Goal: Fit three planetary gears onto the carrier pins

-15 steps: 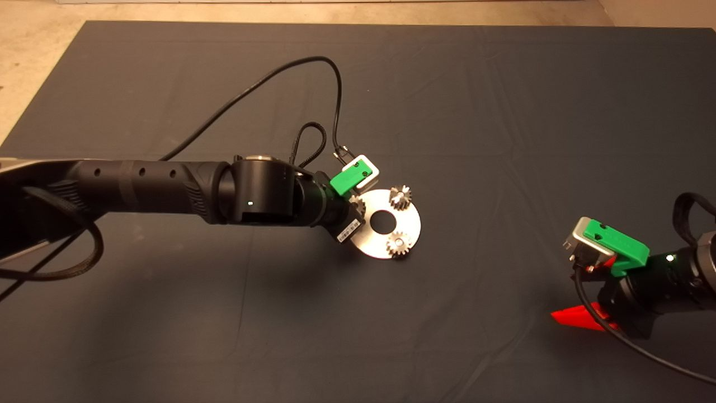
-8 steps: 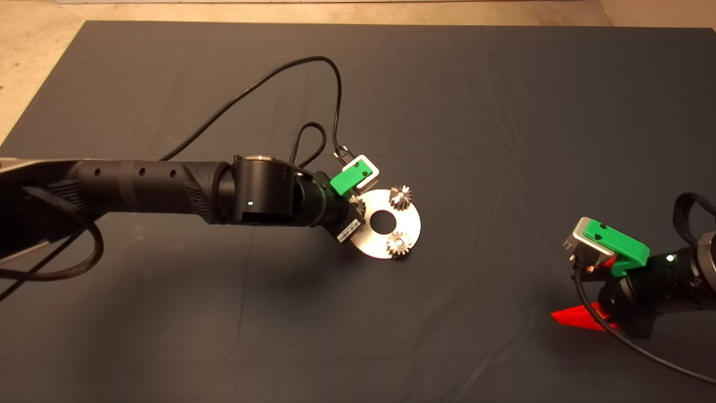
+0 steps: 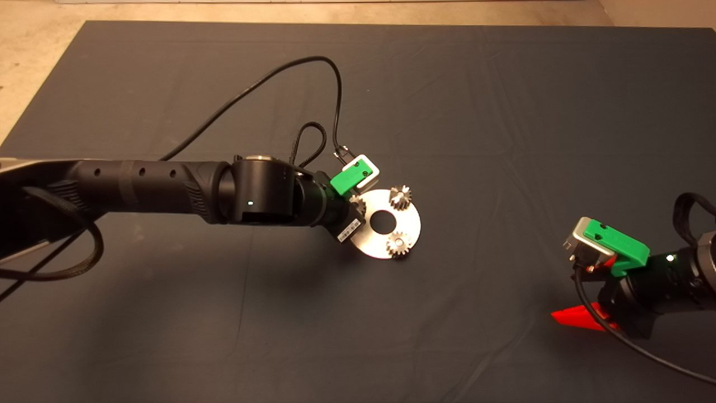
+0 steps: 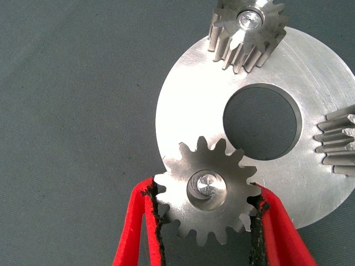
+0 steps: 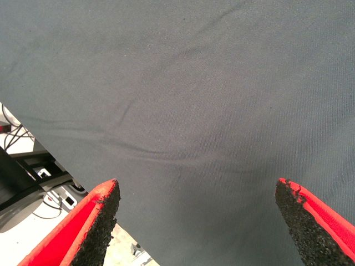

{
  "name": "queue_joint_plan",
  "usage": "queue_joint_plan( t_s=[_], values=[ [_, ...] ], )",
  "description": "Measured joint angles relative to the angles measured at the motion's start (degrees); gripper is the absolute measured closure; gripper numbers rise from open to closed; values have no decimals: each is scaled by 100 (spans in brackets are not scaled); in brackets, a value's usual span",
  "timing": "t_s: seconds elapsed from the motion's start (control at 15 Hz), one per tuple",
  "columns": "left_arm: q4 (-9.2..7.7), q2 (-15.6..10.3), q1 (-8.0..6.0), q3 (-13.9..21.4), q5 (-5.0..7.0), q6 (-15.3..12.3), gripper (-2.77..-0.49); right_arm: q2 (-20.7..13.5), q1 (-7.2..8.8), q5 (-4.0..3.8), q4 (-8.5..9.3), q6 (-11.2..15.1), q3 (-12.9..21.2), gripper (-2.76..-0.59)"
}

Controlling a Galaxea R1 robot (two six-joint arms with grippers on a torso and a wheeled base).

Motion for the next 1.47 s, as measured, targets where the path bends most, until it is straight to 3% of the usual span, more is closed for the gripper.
queue_joint_plan(
  t_s=[1.47],
  values=[
    [-11,0,7,44,46,-22,-60,2,0,2,0,-5,0,-207]
  ],
)
